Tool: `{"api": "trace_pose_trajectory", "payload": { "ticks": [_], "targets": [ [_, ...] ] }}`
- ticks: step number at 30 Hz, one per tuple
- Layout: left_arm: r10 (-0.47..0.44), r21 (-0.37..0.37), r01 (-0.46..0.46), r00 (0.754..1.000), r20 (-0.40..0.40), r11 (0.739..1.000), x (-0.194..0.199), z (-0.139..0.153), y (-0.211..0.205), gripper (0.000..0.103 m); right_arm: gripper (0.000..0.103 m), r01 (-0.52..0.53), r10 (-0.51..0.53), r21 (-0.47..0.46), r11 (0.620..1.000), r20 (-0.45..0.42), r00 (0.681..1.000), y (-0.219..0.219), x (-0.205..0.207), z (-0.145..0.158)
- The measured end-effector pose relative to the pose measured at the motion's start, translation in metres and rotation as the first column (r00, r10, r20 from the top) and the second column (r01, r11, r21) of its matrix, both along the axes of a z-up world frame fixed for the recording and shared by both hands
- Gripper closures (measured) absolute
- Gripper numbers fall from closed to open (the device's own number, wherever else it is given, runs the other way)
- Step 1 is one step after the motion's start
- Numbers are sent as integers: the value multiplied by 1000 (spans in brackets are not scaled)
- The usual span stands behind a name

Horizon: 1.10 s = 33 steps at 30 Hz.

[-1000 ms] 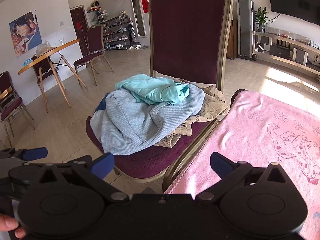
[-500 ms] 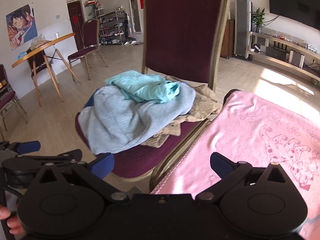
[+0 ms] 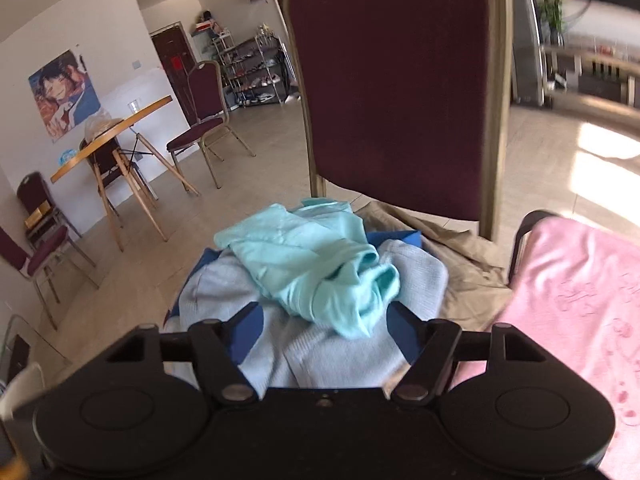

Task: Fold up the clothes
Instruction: 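Reach the right tool into the pile and grasp the light blue-green shirt, then lift the blue-green shirt with the right tool and carry it onto the pink blanket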

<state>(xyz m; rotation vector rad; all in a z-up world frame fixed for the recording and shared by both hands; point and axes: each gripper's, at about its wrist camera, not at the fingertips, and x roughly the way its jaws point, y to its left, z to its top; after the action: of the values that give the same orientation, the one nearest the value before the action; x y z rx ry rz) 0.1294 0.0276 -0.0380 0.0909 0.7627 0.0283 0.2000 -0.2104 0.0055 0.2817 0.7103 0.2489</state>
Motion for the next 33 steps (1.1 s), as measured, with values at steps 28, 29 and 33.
{"api": "trace_pose_trajectory", "payload": {
  "ticks": [28,29,33],
  "targets": [
    [34,-98,-28,998,62,995,-33,14,18,17,99,208,-210,45,977,364,907,18,21,107],
    [25,-100,-17,997,79,995,-41,21,16,17,99,233,-248,88,969,401,882,8,5,132],
    [-53,-114,71,986,156,991,-74,49,-4,16,99,339,-378,176,924,549,745,-35,-79,215]
  ]
}}
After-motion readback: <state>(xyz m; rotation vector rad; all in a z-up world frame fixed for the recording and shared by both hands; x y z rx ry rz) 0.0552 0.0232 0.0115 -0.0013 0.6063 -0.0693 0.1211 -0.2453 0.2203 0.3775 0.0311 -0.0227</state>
